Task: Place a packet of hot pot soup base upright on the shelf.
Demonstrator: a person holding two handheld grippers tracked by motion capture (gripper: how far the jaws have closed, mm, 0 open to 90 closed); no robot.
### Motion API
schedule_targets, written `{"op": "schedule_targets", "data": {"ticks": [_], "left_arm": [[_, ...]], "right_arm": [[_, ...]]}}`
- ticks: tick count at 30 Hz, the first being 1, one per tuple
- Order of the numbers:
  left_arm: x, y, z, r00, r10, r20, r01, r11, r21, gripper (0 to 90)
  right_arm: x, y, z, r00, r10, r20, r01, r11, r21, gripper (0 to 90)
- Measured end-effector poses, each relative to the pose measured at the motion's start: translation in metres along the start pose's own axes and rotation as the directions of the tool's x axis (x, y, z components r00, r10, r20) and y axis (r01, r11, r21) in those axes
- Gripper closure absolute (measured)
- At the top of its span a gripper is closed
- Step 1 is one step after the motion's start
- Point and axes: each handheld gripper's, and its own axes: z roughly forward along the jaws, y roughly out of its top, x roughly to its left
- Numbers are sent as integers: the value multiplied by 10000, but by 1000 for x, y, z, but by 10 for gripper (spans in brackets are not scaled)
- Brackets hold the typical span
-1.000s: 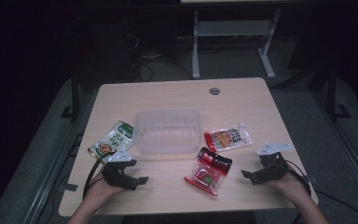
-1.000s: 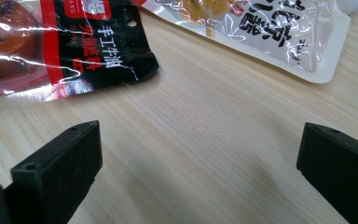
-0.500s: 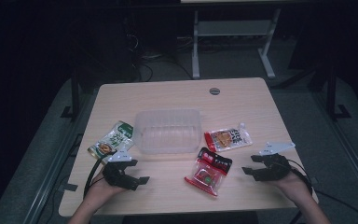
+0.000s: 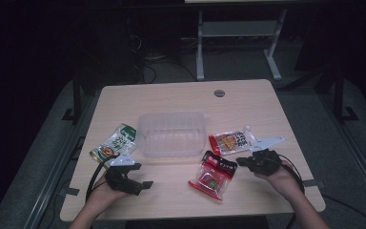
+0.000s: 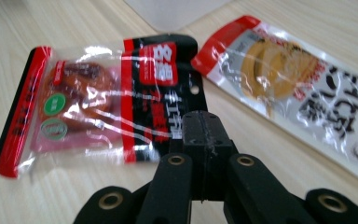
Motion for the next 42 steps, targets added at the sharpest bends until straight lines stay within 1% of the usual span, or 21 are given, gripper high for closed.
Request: {"op": "schedule_targets", "data": {"ticks": [3,5,7,8,9,12,14,16,17,18,19,21,26,29,31,34,35,37,38,41,42], "left_arm": [[0,0,0,10000,6,20,-6,10000,7,129],[1,1,0,10000,51,22,-51,10000,5,129],[1,1,0,10000,64,28,-64,10000,-16,129],[2,1,0,10000,88,30,-88,10000,10,129],[1,1,0,10000,-2,44,1,10000,14,129],[1,0,1,10000,-23,76,23,10000,47,129],[1,0,1,10000,24,91,-24,10000,50,130],[1,0,1,10000,27,92,-27,10000,48,131],[1,0,1,9999,20,102,-21,10000,56,131],[1,0,1,9999,65,108,-65,10000,63,131],[0,0,1,9999,-24,131,22,10000,79,131],[0,-1,2,9999,-10,120,8,9999,127,131],[0,-1,3,9999,-58,147,56,9999,128,131],[0,-1,4,9999,-58,148,56,9999,136,132],[0,-1,4,9999,-48,156,45,9999,147,132],[0,-1,3,9999,40,157,-43,9998,178,132],[0,-2,2,9998,-69,180,66,9998,197,132],[0,-2,2,9998,-101,176,99,9998,155,132],[1,-2,2,9999,11,155,-14,9999,165,132],[1,-2,1,9999,52,141,-55,9998,179,132],[0,-3,1,9999,-31,158,28,9998,186,132]], "right_arm": [[-1,5,5,10000,-59,-36,59,10000,8,895],[-4,14,14,9997,-173,-176,173,9998,13,895],[-4,16,17,9996,-213,-205,212,9998,-30,895],[-5,22,24,9991,-223,-353,225,9997,47,895],[-5,23,26,9989,-318,-347,321,9995,76,895],[-6,27,33,9985,-327,-441,331,9994,88,896],[-7,32,42,9975,-503,-502,514,9984,220,896],[-7,34,45,9976,-466,-519,484,9982,345,896],[-7,35,52,9970,-525,-577,554,9972,504,896],[-7,35,52,9970,-525,-577,554,9972,504,896],[-7,34,56,9963,-605,-616,645,9958,651,896],[-7,33,60,9957,-692,-617,740,9942,783,896],[-6,31,65,9959,-721,-552,771,9925,945,896],[-6,31,69,9960,-726,-513,771,9928,913,896],[-7,33,75,9954,-791,-548,842,9917,967,897],[-6,33,73,9953,-824,-511,874,9905,1064,897],[-7,32,73,9953,-807,-534,861,9904,1080,897],[-7,32,71,9959,-705,-560,766,9904,1151,897],[-6,32,71,9959,-732,-535,791,9898,1186,896],[-5,30,68,9949,-828,-573,896,9876,1290,897],[-4,29,67,9946,-842,-602,915,9871,1316,897]]}}
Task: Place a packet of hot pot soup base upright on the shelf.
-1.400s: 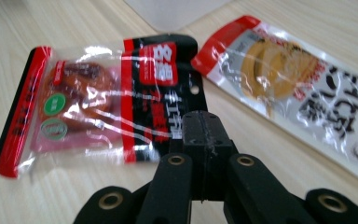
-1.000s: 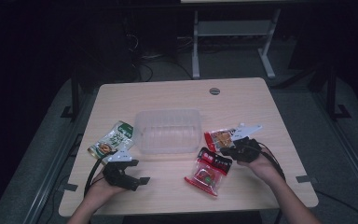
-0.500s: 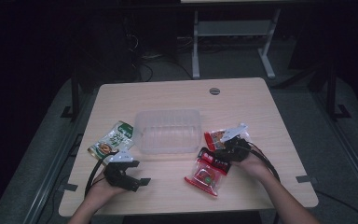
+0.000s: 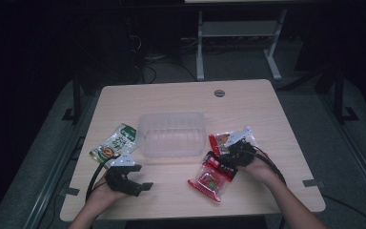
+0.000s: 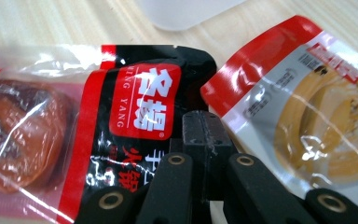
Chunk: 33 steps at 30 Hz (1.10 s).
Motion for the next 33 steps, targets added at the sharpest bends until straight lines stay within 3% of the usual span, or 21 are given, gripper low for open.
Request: {"op": "schedule_targets", "data": {"ticks": [17,18,20,25,28,30,32,33], "left_arm": [[-1,0,-2,10000,10,-38,-10,10000,-33,132],[-1,0,-2,10000,16,-47,-16,10000,-49,132],[-1,0,-2,10000,12,-54,-12,10000,-41,132],[-5,3,-4,9999,-98,138,101,9997,-236,141],[-13,8,-6,9986,-91,515,122,9980,-617,227],[-21,14,-4,9969,169,769,-112,9972,-734,281],[-28,19,-2,9949,316,956,-238,9964,-814,379],[-33,25,1,9926,241,1192,-142,9964,-833,493]], "right_arm": [[22,-13,-13,9957,-648,-664,684,9962,537,897],[26,-13,-13,9918,-981,-822,1030,9930,573,897],[29,-13,-12,9894,-1131,-909,1189,9909,622,897],[34,-11,-19,9904,-1172,-734,1210,9914,501,896],[34,-14,-33,9950,-800,-604,811,9966,152,896],[34,-19,-39,9968,-563,-570,566,9984,33,867],[34,-27,-43,9992,-208,-353,203,9997,-154,710],[33,-33,-47,9996,8,-272,-14,9997,-232,629]]}}
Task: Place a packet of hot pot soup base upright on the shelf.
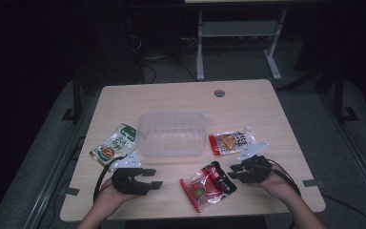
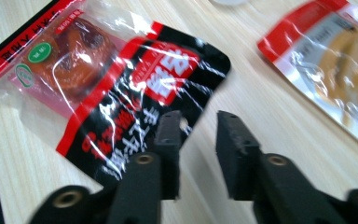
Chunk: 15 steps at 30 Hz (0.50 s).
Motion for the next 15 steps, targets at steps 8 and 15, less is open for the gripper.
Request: {"op": "schedule_targets", "data": {"ticks": [8,15], "left_arm": [[-26,23,36,9935,468,1041,-523,9973,507,896],[-46,33,64,9839,557,1699,-684,9952,698,896]], "right_arm": [[-8,-15,-13,9917,1068,715,-1010,9916,-804,386],[-9,-30,-18,9808,1524,1220,-1426,9861,-859,250]]}}
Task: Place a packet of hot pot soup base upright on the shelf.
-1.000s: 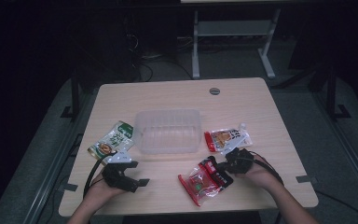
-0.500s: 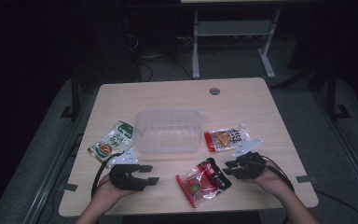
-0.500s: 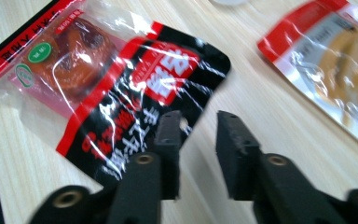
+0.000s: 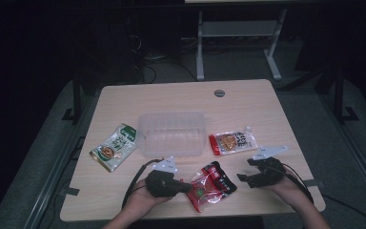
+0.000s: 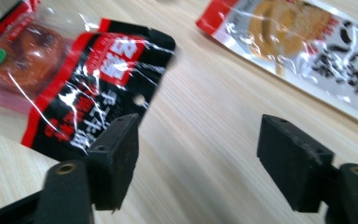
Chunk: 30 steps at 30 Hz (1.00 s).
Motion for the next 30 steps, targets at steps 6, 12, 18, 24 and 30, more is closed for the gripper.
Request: {"op": "schedule_targets", "data": {"ticks": [6,12,18,24,30], "left_arm": [[-14,7,25,9992,207,334,-215,9995,228,897],[-25,5,44,9975,602,374,-627,9955,705,896],[-19,1,45,9976,661,184,-675,9936,910,896],[-15,-1,41,9986,525,6,-523,9948,873,896],[-8,-1,35,9991,318,-264,-299,9971,697,896]], "right_arm": [[-5,0,0,9995,219,207,-207,9983,-550,239],[-8,0,5,9992,243,306,-226,9982,-552,234],[-8,0,8,9991,230,353,-211,9984,-531,234],[-7,1,8,9992,86,395,-63,9983,-573,233],[-9,0,9,9991,27,429,-3,9985,-549,233]]}}
